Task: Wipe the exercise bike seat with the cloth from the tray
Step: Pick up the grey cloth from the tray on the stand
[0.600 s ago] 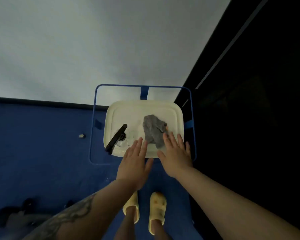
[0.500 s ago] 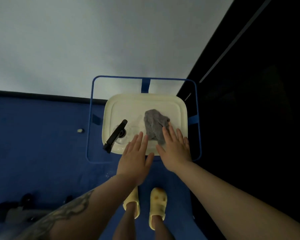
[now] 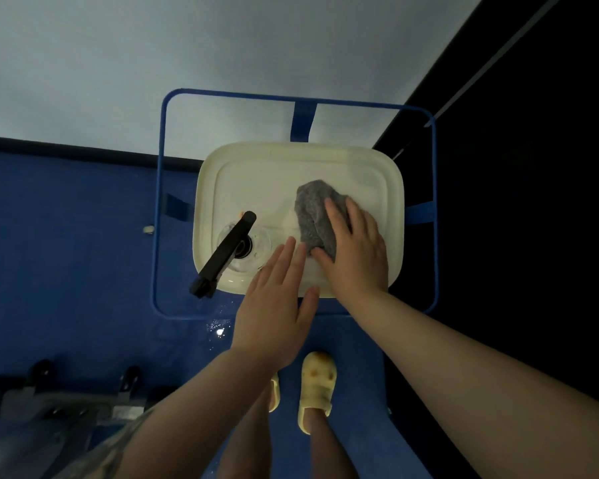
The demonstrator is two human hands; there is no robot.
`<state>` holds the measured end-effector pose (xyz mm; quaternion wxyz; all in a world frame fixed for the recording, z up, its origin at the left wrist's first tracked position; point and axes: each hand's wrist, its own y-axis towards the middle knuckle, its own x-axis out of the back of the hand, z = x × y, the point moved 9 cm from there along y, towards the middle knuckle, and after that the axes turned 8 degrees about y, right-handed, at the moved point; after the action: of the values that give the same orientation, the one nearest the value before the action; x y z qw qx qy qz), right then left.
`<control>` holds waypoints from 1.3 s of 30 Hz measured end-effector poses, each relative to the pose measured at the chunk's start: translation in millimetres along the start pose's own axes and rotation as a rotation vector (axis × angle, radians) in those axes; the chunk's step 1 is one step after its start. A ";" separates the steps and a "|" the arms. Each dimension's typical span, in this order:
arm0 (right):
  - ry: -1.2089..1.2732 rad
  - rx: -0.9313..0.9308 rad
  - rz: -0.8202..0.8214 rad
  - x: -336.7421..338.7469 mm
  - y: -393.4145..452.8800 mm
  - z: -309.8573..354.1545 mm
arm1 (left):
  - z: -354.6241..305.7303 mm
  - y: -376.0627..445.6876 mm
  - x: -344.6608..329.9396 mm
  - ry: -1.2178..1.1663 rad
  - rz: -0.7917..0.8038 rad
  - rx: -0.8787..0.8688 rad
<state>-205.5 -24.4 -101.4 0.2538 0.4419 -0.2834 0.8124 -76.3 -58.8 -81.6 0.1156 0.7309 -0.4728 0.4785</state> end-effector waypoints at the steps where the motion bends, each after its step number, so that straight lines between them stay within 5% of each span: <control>1: -0.016 0.008 -0.016 1.3 1.5 0.9 | 0.3 -0.1 -0.5 0.003 -0.001 -0.002; 7: -0.120 0.117 -0.069 11.9 -3.3 16.8 | -3.2 -1.0 6.8 -0.022 0.007 0.008; 15: 0.160 0.075 0.051 47.8 -32.9 25.7 | -6.5 -31.7 50.7 -0.015 0.009 0.084; 20: 0.289 0.099 -0.030 111.1 -55.8 48.3 | -29.9 -55.8 100.4 0.007 -0.024 0.062; 31: 0.283 0.343 -0.242 243.1 -143.3 135.8 | -84.2 -125.3 244.4 0.079 -0.354 0.035; 39: 0.346 0.616 -0.291 289.0 -185.7 213.1 | -75.8 -213.5 324.3 0.208 -0.591 0.244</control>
<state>-99.0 8.4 287.2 0.2658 0.3895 0.0869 0.8775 81.0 -87.5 280.2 0.2087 0.7920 -0.1653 0.5495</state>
